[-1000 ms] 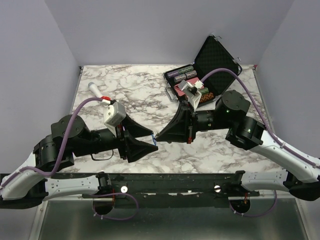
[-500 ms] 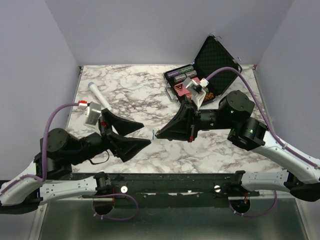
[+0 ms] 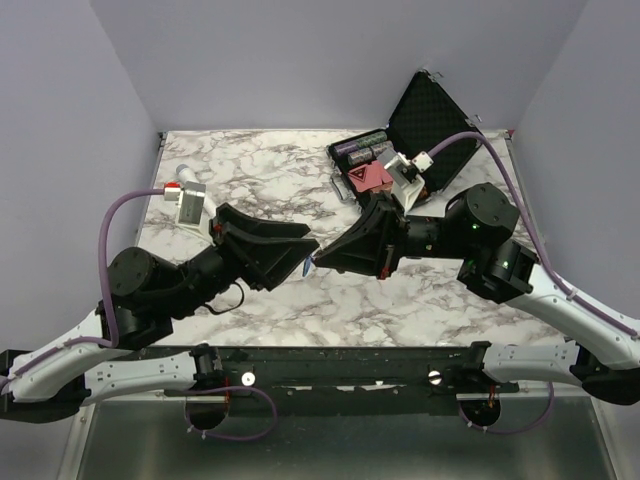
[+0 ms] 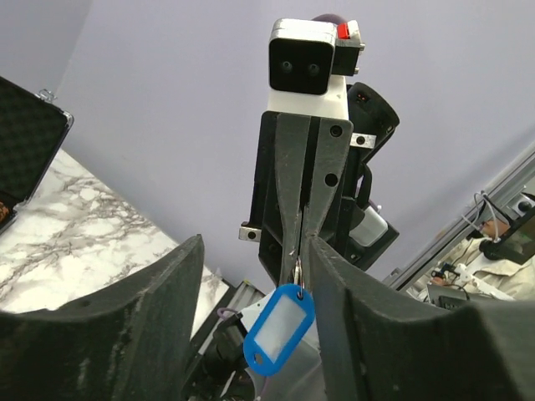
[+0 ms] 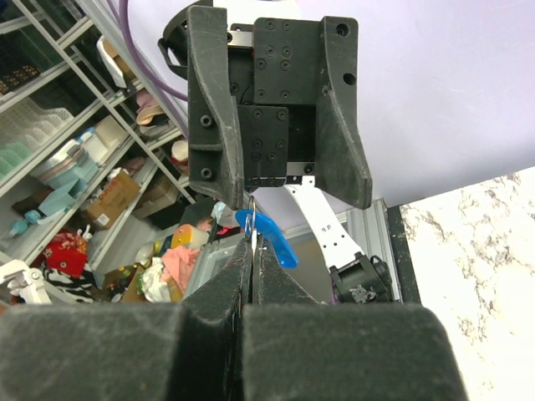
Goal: Remove the keys from the keyring
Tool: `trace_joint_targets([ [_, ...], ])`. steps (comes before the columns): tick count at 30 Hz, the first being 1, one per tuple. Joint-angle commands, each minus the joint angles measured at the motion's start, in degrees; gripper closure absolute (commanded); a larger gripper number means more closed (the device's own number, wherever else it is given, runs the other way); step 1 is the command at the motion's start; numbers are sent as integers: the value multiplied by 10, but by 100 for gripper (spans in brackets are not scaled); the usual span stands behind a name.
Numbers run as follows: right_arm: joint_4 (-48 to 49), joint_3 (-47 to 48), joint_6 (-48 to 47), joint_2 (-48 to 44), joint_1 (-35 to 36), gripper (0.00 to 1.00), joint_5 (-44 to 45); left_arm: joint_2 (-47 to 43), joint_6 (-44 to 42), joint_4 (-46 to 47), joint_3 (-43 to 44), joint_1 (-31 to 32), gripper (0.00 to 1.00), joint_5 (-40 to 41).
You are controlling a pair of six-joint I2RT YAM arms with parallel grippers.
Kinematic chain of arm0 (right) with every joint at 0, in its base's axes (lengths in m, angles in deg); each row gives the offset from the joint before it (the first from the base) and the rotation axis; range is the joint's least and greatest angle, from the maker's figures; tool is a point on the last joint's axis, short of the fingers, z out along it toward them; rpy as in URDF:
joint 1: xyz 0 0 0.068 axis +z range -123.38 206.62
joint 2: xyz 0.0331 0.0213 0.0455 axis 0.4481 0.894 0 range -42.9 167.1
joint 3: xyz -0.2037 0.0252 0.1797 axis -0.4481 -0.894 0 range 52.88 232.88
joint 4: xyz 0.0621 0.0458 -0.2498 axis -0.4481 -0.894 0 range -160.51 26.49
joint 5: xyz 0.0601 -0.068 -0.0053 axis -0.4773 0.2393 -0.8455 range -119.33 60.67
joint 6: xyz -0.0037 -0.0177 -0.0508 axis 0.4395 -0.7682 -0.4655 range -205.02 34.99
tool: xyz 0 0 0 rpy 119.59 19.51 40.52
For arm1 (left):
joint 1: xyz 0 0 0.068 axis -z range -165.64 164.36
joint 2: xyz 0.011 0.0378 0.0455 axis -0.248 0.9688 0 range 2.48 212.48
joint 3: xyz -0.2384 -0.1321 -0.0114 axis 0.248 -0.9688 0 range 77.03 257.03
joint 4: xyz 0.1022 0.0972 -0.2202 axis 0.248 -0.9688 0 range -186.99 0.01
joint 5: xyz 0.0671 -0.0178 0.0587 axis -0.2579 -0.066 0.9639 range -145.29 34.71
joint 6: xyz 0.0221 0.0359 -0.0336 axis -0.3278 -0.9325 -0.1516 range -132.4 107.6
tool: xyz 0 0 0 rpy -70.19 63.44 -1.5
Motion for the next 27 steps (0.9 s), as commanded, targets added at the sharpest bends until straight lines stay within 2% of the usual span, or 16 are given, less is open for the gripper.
trace_joint_targets([
  [1, 13, -4, -4, -15, 2, 99, 19, 22, 1, 21, 29, 1, 44, -9],
  [4, 8, -4, -8, -19, 2, 99, 22, 25, 1, 20, 31, 1, 52, -9],
  [8, 4, -5, -11, -21, 2, 99, 25, 24, 2, 12, 33, 2, 55, -9],
  [20, 2, -1, -18, -13, 2, 99, 29, 30, 13, 8, 33, 6, 56, -24],
  [27, 2, 1, -19, -13, 2, 99, 32, 34, 15, 3, 34, 14, 64, -26],
])
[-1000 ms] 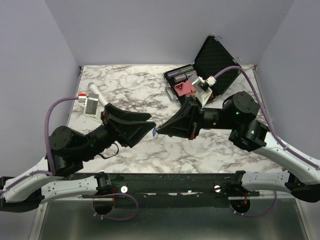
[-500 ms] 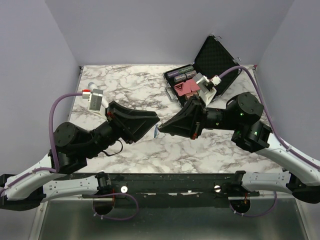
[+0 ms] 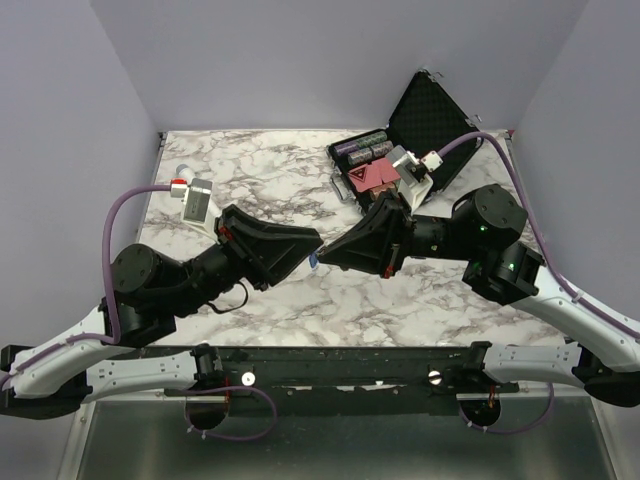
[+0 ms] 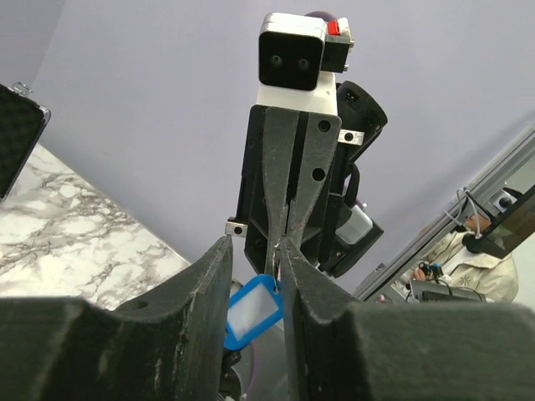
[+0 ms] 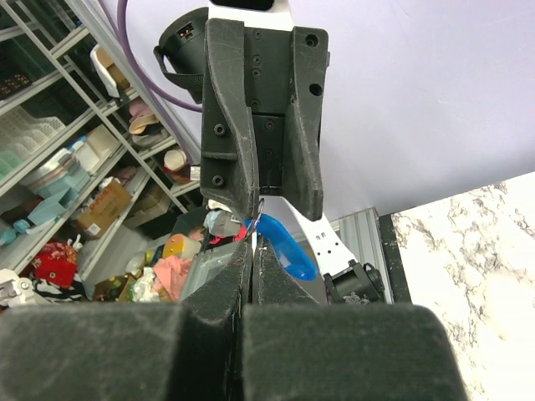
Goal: Remove the keys from the keyring
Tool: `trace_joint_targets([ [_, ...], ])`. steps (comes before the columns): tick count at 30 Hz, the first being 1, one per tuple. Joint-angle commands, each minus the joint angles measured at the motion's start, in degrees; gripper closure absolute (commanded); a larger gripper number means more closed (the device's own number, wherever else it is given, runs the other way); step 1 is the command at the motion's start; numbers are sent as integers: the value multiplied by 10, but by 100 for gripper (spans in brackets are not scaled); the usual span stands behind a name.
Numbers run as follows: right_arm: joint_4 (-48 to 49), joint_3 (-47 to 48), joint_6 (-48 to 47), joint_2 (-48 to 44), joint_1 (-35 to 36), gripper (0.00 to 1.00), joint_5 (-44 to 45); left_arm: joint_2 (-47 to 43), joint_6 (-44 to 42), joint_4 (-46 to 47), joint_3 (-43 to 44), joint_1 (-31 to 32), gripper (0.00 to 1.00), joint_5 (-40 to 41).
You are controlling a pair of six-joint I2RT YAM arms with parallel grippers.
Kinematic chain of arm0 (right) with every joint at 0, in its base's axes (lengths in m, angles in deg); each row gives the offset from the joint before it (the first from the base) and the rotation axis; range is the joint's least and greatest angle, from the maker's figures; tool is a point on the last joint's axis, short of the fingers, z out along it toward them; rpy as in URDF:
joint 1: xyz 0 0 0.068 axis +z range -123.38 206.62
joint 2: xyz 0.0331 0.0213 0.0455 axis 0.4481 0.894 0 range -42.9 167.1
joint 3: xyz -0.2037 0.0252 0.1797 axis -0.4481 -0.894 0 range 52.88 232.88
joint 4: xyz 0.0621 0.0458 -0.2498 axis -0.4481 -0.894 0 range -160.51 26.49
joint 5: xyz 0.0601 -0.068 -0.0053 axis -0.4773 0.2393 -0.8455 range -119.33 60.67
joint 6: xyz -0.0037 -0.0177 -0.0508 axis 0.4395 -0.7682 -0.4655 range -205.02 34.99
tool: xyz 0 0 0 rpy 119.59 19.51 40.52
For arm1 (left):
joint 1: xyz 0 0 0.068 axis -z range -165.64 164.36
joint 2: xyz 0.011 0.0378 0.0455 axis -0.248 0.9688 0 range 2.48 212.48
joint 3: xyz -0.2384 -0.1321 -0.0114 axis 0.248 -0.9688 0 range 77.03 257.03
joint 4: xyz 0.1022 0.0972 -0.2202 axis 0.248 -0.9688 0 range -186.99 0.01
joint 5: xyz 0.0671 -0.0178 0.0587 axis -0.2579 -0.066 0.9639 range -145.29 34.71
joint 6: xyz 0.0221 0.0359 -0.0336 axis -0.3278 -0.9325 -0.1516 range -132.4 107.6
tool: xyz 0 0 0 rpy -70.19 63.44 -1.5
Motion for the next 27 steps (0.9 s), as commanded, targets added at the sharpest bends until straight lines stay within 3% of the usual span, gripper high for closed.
trace_joint_targets([
  [1, 2, 1, -12, 0, 2, 99, 13, 4, 1, -5, 12, 8, 67, -15],
  [9, 2, 1, -11, 0, 1, 99, 11, 8, -8, -28, 27, 13, 100, -18],
  [17, -94, 44, -31, 26, 2, 99, 10, 18, -50, -134, 79, 14, 100, -68],
  [27, -123, 72, -34, 41, 2, 99, -6, 106, -114, -272, 198, 14, 100, -172],
])
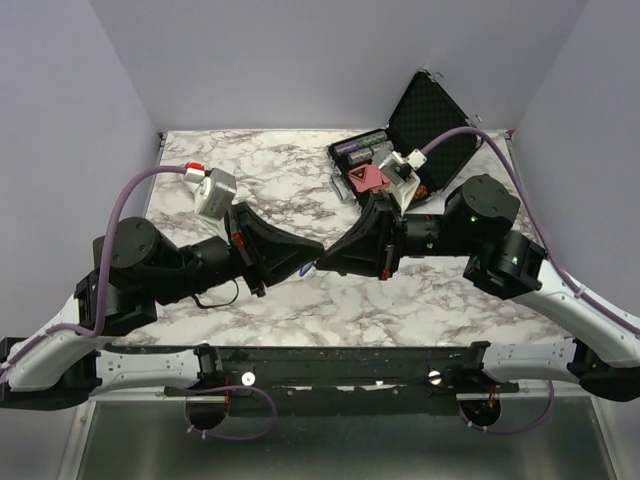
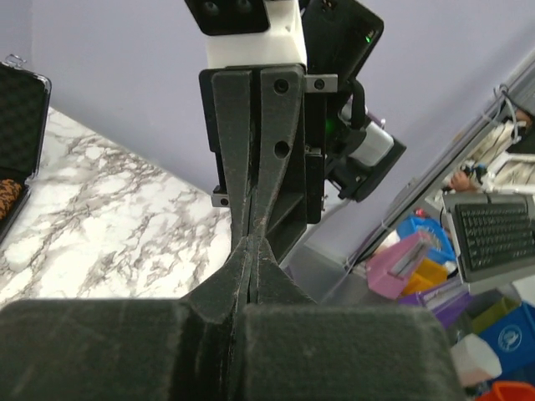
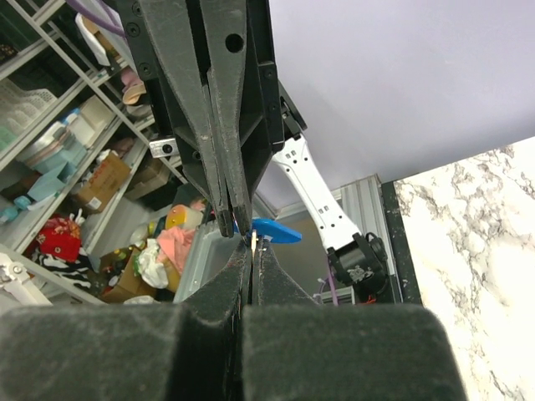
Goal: Remove the keys from the keyring
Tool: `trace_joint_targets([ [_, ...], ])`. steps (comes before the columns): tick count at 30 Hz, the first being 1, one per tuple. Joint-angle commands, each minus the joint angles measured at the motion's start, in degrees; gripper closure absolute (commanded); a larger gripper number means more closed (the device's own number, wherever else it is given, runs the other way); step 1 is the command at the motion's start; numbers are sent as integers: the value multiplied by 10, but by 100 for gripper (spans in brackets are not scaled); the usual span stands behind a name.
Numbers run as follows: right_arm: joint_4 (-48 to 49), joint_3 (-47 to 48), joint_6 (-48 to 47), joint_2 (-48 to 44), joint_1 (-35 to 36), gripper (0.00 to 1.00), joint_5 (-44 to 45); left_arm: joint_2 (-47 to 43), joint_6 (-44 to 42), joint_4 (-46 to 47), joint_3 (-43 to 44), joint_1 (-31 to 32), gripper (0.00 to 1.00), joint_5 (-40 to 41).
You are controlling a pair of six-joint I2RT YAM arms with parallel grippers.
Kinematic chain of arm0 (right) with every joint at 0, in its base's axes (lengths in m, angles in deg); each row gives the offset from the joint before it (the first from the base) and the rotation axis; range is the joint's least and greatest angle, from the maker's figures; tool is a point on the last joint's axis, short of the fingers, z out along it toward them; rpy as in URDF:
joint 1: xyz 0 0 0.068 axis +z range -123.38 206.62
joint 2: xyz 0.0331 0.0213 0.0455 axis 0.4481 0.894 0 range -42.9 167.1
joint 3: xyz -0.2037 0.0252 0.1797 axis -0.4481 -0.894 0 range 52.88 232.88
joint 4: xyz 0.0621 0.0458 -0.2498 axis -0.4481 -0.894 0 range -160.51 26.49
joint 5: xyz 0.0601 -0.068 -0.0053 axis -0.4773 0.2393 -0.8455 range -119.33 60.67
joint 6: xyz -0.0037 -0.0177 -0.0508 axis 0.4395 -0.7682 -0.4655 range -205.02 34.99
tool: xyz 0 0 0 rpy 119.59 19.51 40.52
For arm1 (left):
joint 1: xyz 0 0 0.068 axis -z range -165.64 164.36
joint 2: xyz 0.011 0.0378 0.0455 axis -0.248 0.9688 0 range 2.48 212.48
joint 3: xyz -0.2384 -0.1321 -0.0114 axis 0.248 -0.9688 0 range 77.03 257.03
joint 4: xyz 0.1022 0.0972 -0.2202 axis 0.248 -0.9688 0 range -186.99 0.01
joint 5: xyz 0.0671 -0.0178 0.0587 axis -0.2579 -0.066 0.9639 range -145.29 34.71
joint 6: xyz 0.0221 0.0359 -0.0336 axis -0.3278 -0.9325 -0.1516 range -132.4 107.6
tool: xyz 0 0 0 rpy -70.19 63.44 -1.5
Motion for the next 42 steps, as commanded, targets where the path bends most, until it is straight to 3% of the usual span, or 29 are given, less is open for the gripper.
trace_joint_targets([
  [1, -32, 17, -13, 10, -1, 99, 4, 43, -32, -77, 40, 5, 100, -99],
  [24, -35, 33, -7, 8, -1, 99, -14, 33, -63, -146, 22, -4, 100, -135],
  [32, -30, 40, -4, 13, -1, 99, -56, 6, -57, -117, -24, -60, 100, -219],
  [42, -43, 54, -6, 22, 0, 99, -72, 23, -75, -141, -21, -111, 100, -337],
])
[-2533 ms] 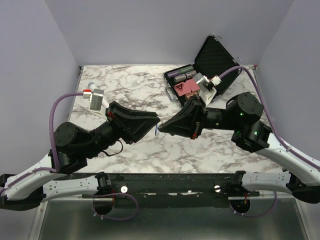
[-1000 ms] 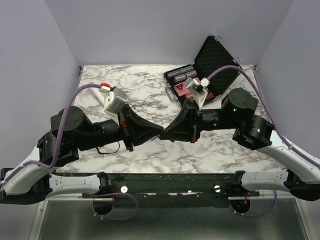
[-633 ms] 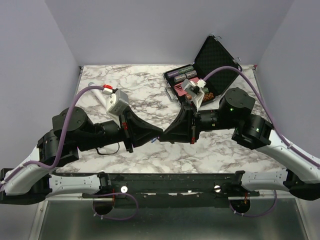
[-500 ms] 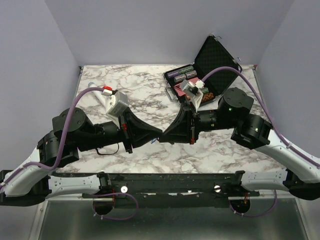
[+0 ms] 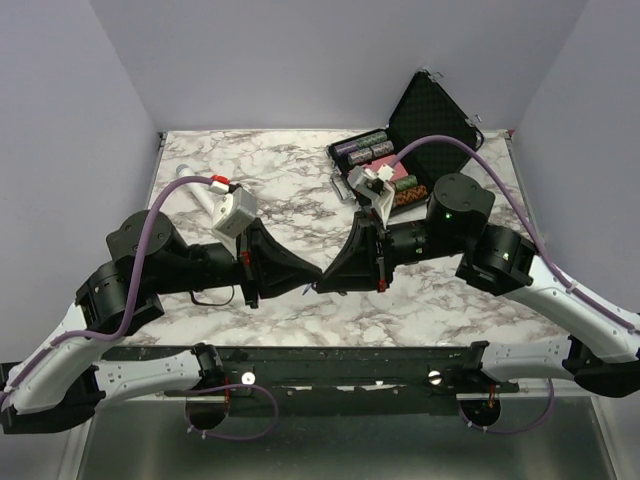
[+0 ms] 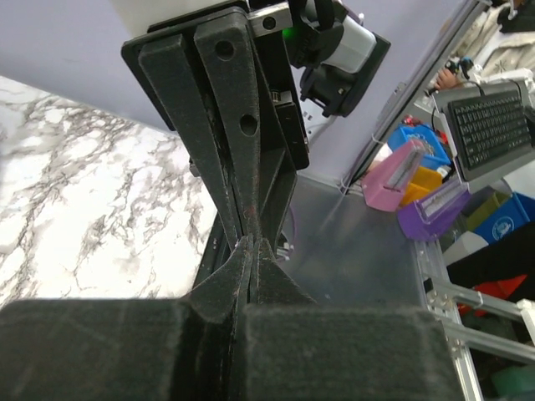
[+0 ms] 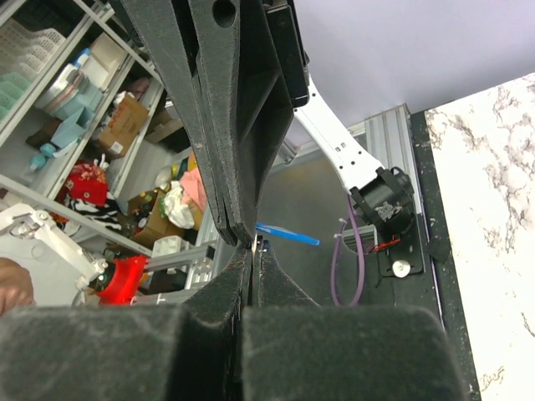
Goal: Remove the keys from the keyring
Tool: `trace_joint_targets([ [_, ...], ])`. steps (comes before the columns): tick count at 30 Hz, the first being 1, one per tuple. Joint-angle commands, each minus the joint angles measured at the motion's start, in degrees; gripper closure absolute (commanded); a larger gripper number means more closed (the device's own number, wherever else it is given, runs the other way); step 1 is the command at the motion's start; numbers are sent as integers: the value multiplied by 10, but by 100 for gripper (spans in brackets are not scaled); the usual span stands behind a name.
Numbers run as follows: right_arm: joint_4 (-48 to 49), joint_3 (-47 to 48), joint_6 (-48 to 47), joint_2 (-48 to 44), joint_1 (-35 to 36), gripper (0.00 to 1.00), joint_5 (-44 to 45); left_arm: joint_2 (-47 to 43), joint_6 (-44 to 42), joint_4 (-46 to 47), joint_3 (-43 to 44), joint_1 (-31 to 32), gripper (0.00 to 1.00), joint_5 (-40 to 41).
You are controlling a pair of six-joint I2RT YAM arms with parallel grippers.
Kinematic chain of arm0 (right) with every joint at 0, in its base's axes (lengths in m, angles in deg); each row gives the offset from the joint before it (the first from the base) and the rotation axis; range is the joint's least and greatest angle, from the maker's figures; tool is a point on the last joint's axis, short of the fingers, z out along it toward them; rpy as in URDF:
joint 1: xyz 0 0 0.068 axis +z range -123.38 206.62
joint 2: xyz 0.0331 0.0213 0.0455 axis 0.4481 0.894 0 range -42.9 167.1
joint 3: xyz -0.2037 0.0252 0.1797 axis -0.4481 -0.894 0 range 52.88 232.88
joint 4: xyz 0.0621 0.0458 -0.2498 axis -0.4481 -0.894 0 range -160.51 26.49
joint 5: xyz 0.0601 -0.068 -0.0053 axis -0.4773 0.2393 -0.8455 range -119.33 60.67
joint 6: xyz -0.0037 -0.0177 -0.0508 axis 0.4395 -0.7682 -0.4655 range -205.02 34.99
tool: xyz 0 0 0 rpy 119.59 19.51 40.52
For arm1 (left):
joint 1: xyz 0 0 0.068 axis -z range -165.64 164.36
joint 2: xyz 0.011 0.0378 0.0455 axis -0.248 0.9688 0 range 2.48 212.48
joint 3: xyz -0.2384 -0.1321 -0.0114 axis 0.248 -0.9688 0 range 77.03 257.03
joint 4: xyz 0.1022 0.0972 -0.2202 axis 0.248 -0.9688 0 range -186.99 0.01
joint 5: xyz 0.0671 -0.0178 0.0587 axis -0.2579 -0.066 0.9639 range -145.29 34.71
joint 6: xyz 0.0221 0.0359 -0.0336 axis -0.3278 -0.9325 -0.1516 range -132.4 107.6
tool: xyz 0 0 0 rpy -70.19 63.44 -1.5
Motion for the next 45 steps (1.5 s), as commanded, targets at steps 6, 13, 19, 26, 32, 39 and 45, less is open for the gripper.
trace_joint_targets([
  [6, 48, 37, -3, 5, -2, 99, -5, 38, -31, -115, -2, -30, 100, -158],
  [13, 40, 42, -7, 7, -1, 99, -7, 38, -54, -138, -1, -57, 100, -218],
  [19, 40, 38, -6, 4, -2, 99, -6, 45, -74, -169, 16, -76, 100, -250],
  [26, 50, 31, -3, 3, -1, 99, -3, 54, -58, -159, 19, -77, 95, -241],
  [32, 60, 20, 1, -2, -1, 99, 0, 37, -27, -131, 15, -78, 38, -178],
  [39, 69, 13, 4, -5, -1, 99, 1, 30, 9, -123, 57, -77, 1, -81],
  [45, 73, 8, 3, -9, -2, 99, 12, -13, 68, -58, 26, -76, 1, 41],
])
